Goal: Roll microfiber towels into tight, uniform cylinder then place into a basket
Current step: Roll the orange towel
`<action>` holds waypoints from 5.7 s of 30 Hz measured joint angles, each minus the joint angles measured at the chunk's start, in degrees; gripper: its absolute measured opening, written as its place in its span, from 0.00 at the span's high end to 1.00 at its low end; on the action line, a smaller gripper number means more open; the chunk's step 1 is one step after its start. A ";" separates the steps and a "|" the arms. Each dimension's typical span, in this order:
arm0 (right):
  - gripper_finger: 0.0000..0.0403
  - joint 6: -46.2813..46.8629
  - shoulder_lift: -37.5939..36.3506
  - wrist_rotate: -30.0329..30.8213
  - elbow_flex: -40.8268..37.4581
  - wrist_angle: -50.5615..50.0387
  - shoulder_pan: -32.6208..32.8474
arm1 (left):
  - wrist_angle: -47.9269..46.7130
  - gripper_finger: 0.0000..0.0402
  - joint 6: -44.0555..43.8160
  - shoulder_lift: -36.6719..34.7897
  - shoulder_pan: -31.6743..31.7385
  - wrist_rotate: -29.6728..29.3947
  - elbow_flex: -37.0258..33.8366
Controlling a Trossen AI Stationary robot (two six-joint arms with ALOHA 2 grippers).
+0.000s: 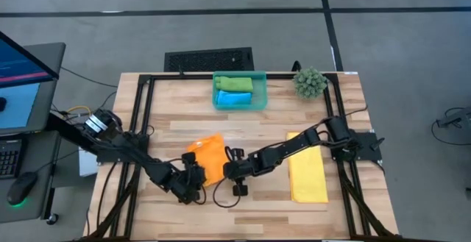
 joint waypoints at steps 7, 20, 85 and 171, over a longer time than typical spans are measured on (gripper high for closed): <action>0.96 7.75 -0.72 -0.98 0.25 -0.05 1.94 | -1.14 0.49 -0.74 -3.25 -3.02 1.26 -0.18; 0.99 17.64 -0.24 -3.69 4.00 -0.62 4.34 | 2.38 0.49 0.53 -4.93 -11.58 0.83 2.88; 0.97 32.44 -0.46 -11.25 10.93 -3.31 7.26 | 16.29 0.97 -21.69 0.25 -11.78 10.06 3.82; 0.98 21.48 10.21 -6.67 35.79 -15.48 9.33 | -6.57 0.96 -60.19 -1.12 -26.40 3.10 13.22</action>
